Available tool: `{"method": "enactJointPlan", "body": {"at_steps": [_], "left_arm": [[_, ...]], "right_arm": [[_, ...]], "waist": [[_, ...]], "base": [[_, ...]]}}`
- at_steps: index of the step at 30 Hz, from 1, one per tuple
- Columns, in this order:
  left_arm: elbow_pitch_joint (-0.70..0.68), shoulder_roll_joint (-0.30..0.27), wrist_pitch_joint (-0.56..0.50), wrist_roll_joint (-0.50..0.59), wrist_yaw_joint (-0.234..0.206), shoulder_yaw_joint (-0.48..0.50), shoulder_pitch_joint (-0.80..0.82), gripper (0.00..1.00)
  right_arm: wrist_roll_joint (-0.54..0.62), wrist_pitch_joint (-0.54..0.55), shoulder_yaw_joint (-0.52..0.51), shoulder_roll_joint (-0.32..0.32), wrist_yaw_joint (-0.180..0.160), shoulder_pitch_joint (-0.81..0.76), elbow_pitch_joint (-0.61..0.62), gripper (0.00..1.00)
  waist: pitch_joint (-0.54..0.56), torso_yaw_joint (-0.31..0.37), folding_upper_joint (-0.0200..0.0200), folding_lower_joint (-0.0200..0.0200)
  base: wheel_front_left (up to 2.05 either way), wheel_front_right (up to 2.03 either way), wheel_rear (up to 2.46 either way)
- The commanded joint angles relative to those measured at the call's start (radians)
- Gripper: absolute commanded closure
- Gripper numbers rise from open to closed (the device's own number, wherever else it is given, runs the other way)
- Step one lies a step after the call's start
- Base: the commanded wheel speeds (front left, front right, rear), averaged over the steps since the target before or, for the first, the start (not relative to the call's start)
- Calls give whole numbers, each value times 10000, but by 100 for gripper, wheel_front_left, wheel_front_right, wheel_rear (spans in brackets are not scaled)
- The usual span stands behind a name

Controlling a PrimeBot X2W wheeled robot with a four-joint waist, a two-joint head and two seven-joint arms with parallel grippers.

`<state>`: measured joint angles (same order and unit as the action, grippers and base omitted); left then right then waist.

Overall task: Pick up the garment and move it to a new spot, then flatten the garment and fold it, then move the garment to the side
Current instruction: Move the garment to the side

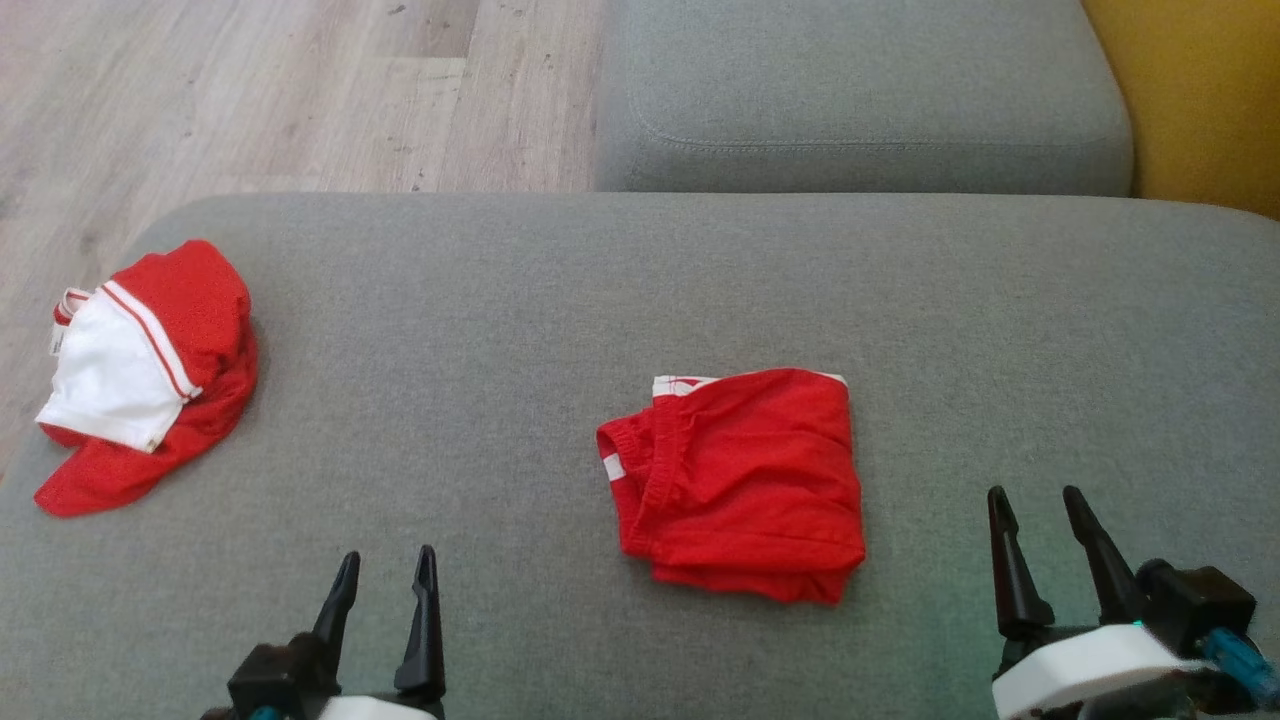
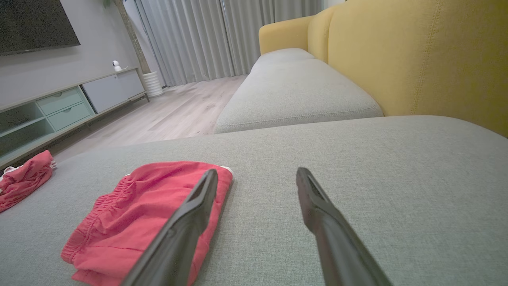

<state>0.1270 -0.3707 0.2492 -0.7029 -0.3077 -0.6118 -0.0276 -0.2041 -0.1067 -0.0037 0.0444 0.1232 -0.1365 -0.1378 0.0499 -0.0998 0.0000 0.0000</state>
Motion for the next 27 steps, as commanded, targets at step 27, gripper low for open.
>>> {"method": "enactJointPlan", "body": {"at_steps": [27], "left_arm": [[-384,-52,98,221,26,315,802,0]], "right_arm": [[-146,4254,244,58,75,2804,-744,0]], "waist": [[-734,-1113,0,0]], "base": [[0,0,0]]}}
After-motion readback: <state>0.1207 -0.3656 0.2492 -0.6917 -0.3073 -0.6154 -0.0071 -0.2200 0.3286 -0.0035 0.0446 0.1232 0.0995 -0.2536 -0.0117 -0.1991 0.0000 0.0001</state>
